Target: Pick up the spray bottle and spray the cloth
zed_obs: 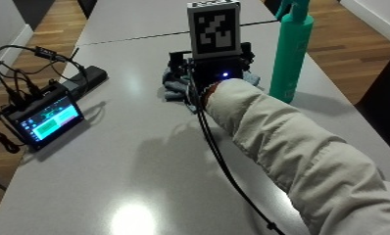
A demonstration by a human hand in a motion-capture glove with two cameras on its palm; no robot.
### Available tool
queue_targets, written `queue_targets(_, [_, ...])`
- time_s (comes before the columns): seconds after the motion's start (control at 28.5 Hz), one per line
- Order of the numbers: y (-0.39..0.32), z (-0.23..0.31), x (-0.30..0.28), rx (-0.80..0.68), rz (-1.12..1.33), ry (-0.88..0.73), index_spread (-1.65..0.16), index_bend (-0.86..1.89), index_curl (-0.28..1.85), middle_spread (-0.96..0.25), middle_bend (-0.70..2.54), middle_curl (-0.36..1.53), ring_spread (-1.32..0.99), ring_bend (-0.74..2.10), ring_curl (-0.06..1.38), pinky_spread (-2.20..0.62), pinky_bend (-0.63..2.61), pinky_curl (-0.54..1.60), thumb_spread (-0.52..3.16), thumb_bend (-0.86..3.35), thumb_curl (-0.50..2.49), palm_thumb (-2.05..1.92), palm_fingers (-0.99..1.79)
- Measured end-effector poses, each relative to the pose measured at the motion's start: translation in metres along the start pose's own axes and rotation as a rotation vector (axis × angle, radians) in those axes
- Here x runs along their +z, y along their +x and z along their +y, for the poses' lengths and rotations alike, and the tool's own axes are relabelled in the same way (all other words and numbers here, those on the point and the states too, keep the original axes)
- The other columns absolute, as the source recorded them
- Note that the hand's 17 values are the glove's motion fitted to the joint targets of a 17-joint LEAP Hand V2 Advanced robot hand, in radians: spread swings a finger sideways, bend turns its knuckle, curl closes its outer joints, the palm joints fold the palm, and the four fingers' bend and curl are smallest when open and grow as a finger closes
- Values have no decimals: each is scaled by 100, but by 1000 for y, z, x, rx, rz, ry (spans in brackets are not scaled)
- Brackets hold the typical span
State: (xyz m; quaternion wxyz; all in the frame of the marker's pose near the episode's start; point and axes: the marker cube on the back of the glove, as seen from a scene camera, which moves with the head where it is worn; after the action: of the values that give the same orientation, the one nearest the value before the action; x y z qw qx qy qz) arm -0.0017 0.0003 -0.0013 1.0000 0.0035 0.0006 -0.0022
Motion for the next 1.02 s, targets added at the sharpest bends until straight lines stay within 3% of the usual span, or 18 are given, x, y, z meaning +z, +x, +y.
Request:
queue_targets(0.39, [2, 1, -3, 8, 2, -13, -16, 18, 19, -5, 53, 27, -9, 70, 32, -20, 81, 33, 60, 39, 27, 80, 128])
queue_targets(1.02, [7, 10, -5, 4, -1, -27, -19, 16, 31, -6, 54, 39, -10, 72, 42, -22, 84, 44, 77, 23, 39, 88, 122])
